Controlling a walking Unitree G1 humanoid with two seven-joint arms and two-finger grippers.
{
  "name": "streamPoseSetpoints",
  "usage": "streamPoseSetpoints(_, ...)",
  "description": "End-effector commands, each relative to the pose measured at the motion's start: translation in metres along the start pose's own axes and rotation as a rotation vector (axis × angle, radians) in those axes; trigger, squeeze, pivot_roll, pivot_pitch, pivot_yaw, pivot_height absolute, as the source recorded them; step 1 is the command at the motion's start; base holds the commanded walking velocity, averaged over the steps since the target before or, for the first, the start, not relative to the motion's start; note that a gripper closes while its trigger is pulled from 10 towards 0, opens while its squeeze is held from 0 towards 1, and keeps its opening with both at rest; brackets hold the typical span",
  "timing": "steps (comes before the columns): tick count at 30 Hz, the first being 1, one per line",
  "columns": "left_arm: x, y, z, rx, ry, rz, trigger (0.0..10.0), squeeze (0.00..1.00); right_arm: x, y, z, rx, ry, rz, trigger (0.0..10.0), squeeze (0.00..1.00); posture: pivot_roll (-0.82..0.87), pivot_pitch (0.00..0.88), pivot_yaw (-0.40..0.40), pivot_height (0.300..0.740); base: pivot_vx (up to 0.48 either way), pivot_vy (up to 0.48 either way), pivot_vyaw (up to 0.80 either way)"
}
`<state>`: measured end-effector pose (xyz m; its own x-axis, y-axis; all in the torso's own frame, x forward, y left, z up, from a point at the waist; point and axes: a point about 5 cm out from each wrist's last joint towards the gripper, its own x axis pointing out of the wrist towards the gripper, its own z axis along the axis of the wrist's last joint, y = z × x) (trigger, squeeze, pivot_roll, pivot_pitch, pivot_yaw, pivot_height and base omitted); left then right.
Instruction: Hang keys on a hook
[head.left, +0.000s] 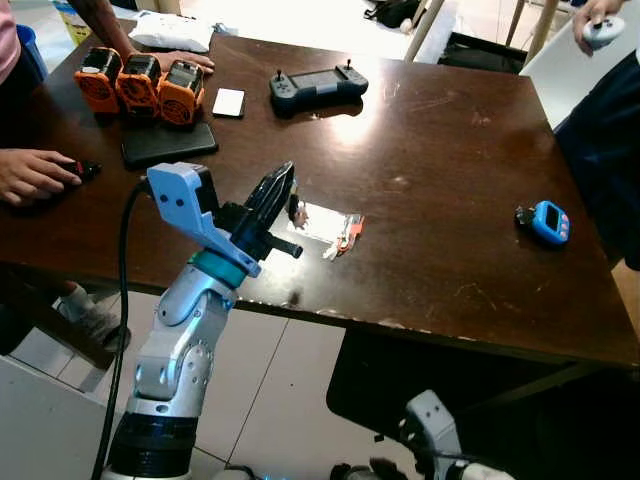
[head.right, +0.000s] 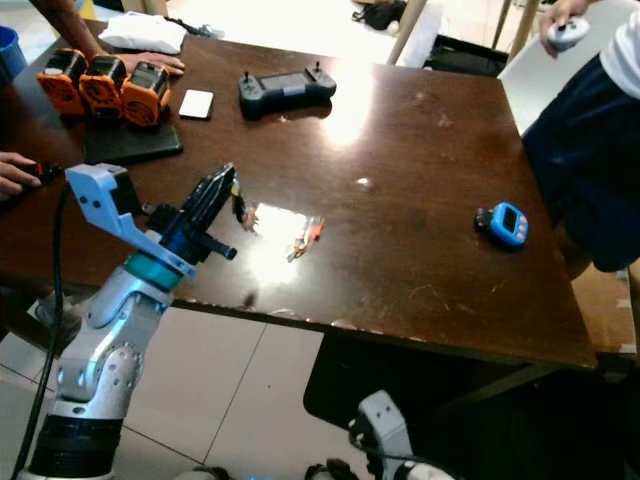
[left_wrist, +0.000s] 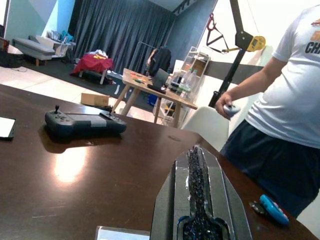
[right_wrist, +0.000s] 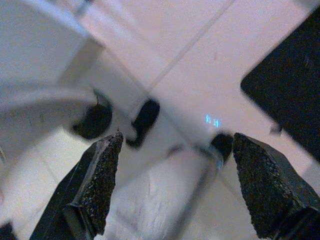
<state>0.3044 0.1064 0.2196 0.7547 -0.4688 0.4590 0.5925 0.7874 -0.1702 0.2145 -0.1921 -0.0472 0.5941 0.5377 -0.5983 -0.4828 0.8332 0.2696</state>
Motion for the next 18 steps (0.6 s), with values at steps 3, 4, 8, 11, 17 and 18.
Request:
streamPoseSetpoints(3,-0.006,-0.001,-0.004,0.017,0.037,-0.022,10.0,0.00,-0.005,-0.016,0.032,0.072,-0.186,-0.053,10.0,0.00,0.08,0.108,-0.004,0.740,0.000,0.000,0.00)
streamPoseSetpoints(4,-0.006,-0.001,-0.004,0.017,0.037,-0.022,10.0,0.00,-0.005,-0.016,0.032,0.072,-0.186,-0.053,10.0,0.00,0.08,0.108,-0.004,0.740,0.000,0.000,0.00)
streamPoseSetpoints(8,-0.008,-0.002,-0.008,0.026,0.062,-0.038,10.0,0.00,-0.007,-0.030,0.067,0.096,-0.338,-0.164,10.0,0.00,0.08,0.102,-0.007,0.740,0.000,0.000,0.00)
streamPoseSetpoints(11,-0.010,-0.003,-0.011,0.034,0.076,-0.039,10.0,0.00,-0.008,-0.034,0.070,0.099,-0.345,-0.218,10.0,0.00,0.09,0.100,-0.007,0.740,0.000,0.000,0.00)
streamPoseSetpoints(17,-0.012,-0.004,-0.013,0.036,0.085,-0.043,10.0,0.00,-0.007,-0.034,0.069,0.102,-0.341,-0.224,10.0,0.00,0.10,0.098,-0.009,0.740,-0.211,0.000,0.00)
streamPoseSetpoints(18,-0.012,-0.004,-0.013,0.036,0.085,-0.043,10.0,0.00,-0.007,-0.034,0.069,0.102,-0.341,-0.224,10.0,0.00,0.10,0.098,-0.009,0.740,-0.251,0.000,0.00)
